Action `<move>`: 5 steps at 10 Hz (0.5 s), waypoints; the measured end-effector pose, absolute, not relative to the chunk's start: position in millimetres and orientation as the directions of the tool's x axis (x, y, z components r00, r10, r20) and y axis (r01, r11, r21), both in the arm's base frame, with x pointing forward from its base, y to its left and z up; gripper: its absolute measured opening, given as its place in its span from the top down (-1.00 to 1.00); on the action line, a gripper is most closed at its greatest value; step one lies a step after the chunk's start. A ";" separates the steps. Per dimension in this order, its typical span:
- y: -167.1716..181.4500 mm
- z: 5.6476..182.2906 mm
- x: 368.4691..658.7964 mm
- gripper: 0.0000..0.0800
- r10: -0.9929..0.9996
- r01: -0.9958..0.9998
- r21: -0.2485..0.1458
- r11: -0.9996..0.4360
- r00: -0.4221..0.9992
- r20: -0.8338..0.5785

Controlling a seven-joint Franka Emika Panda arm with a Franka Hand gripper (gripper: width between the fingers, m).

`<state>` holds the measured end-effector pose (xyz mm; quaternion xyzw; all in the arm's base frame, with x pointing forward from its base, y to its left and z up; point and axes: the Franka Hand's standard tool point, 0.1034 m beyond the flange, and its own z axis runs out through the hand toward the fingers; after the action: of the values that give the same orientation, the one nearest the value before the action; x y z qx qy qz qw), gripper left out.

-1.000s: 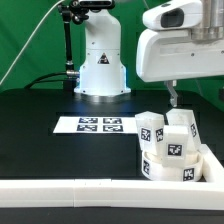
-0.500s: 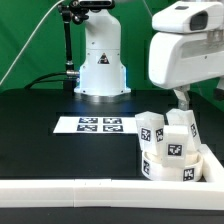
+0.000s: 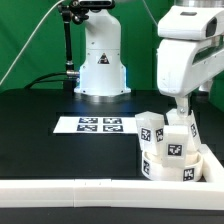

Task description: Assemble stool

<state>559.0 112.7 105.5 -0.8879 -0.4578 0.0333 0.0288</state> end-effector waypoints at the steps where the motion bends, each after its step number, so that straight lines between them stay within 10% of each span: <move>1: 109.9 103.9 559.2 -0.62 0.849 0.845 -0.083 -0.528 0.527 -0.035; 5: 109.9 95.2 557.0 -0.62 0.833 0.829 -0.075 -0.554 0.552 -0.042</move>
Offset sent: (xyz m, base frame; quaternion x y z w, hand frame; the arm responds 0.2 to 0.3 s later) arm -0.0025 0.0100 -0.0086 -0.0166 0.0091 0.0127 0.9997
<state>557.0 109.9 95.2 -0.8806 -0.4718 0.0365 0.0231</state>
